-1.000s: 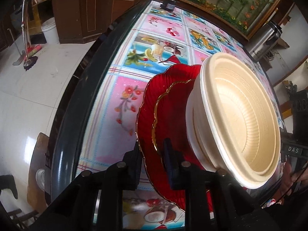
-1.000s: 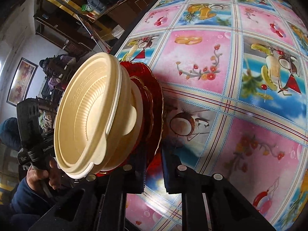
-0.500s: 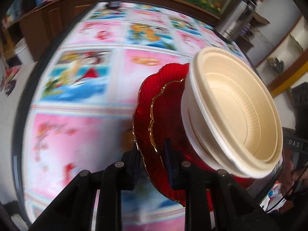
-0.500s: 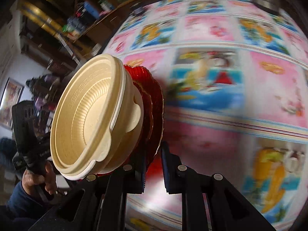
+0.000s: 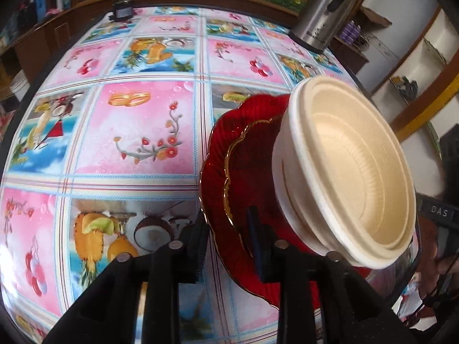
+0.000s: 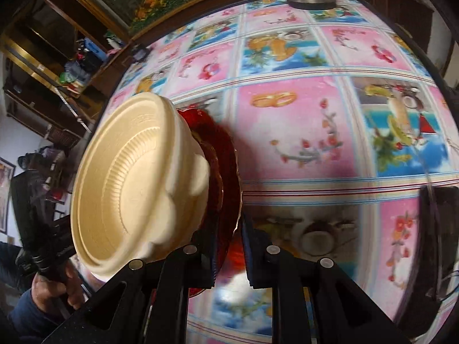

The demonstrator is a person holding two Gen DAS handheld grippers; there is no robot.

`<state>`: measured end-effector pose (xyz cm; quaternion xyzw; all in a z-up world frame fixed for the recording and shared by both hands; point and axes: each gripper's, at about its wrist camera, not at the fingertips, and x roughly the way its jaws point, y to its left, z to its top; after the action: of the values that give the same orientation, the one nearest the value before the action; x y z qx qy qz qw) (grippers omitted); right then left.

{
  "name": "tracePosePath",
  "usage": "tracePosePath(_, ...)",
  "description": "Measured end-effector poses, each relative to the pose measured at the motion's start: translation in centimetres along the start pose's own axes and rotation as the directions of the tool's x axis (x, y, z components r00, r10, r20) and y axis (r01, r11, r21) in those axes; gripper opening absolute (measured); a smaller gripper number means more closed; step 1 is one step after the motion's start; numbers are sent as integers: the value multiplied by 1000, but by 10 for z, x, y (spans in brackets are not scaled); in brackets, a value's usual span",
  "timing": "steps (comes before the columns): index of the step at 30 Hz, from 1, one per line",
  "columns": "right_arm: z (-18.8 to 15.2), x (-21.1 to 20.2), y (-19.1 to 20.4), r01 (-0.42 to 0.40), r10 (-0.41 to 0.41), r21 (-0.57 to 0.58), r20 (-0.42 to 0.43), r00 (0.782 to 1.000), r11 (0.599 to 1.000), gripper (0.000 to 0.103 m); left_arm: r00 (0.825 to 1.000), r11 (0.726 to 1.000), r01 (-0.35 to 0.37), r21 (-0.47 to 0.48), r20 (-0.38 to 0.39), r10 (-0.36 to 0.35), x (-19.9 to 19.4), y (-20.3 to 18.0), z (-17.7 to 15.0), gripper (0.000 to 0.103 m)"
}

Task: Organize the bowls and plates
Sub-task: 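Lower the stack onto the middle of the table with the left gripper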

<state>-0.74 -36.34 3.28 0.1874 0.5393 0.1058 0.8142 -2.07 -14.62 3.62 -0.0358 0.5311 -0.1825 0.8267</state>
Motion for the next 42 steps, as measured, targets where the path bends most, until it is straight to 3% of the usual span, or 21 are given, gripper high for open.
tracePosePath(2,0,-9,-5,-6,6,-17,16,1000,1000,18,1000,999,-13,-32,26,13,-11,1,-8,49)
tracePosePath(10,-25,-34,-14,-56,58,-115,19,998,992,18,988,982,-82,-170,112,102,-59,-19,-74,53)
tracePosePath(15,-44,-29,-9,-95,92,-146,-30,995,985,18,990,992,-86,-87,105,95,-61,-41,-82,54)
tracePosePath(18,-49,-32,-3,-96,94,-144,-23,995,985,18,990,998,-45,-43,135,51,-66,-43,-76,54)
tracePosePath(24,-64,-49,10,-23,27,-75,62,998,997,20,987,996,32,78,157,-44,-75,-39,-73,54)
tracePosePath(28,-81,-54,28,20,-19,-2,107,994,1000,22,982,984,55,172,170,-84,-84,-33,-71,65)
tracePosePath(31,-96,-55,41,31,-35,35,124,992,999,27,974,973,65,221,200,-110,-92,-31,-69,76)
tracePosePath(33,-104,-55,48,48,-51,32,120,991,998,34,970,972,82,220,205,-128,-94,-29,-67,77)
tracePosePath(37,-107,-65,54,87,-92,41,143,985,995,36,966,968,98,232,213,-149,-96,-33,-61,79)
tracePosePath(42,-97,-76,52,88,-93,34,178,980,996,53,963,975,65,210,244,-117,-105,-36,-59,85)
